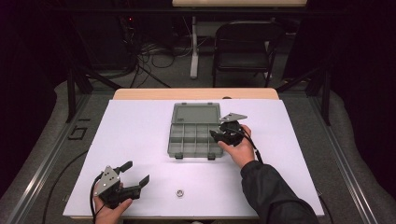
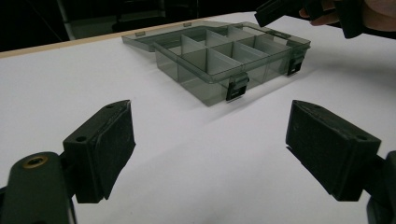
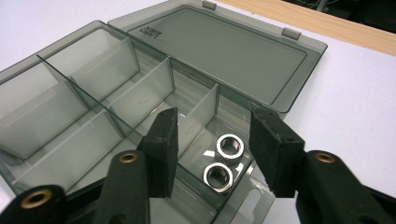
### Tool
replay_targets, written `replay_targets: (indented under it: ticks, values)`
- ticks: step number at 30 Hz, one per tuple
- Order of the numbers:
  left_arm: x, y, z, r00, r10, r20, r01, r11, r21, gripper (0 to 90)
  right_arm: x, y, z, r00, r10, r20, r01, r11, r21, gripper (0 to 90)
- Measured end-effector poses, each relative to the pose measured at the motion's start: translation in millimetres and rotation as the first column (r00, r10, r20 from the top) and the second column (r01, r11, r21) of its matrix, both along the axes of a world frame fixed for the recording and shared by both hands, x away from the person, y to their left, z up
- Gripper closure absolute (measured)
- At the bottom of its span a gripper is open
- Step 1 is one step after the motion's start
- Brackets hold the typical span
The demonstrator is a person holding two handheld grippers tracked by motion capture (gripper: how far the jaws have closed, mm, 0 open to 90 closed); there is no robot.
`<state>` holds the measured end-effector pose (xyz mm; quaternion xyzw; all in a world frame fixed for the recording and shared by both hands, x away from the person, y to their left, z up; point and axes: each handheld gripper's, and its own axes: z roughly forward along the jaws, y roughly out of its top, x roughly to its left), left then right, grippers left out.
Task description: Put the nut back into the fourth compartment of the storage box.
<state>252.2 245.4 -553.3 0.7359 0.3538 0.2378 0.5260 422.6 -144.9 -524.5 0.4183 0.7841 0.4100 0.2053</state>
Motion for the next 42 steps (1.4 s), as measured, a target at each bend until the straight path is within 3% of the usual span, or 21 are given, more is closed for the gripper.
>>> replay_targets:
  ticks: [14,31,42]
  values:
    - [-0.1,-0.4,-0.2,1.0000,0.003,-0.003,-0.003,1.0000,-0.006,15.4,-18.3,2.7,9.9,0.9991,0.042,0.005,-0.042,0.9991,-0.005,45.3]
    - [0.3,-0.6,-0.7,1.0000,0.009,0.000,-0.009,0.9999,-0.007,15.4,-47.8,7.7,18.6,0.9933,0.109,0.038,-0.109,0.9940,0.002,44.2]
    - [0.6,-0.6,-0.9,0.9999,0.012,-0.001,-0.012,0.9999,-0.009,15.4,-58.8,8.9,23.8,0.9897,0.130,0.060,-0.131,0.9912,0.019,44.2]
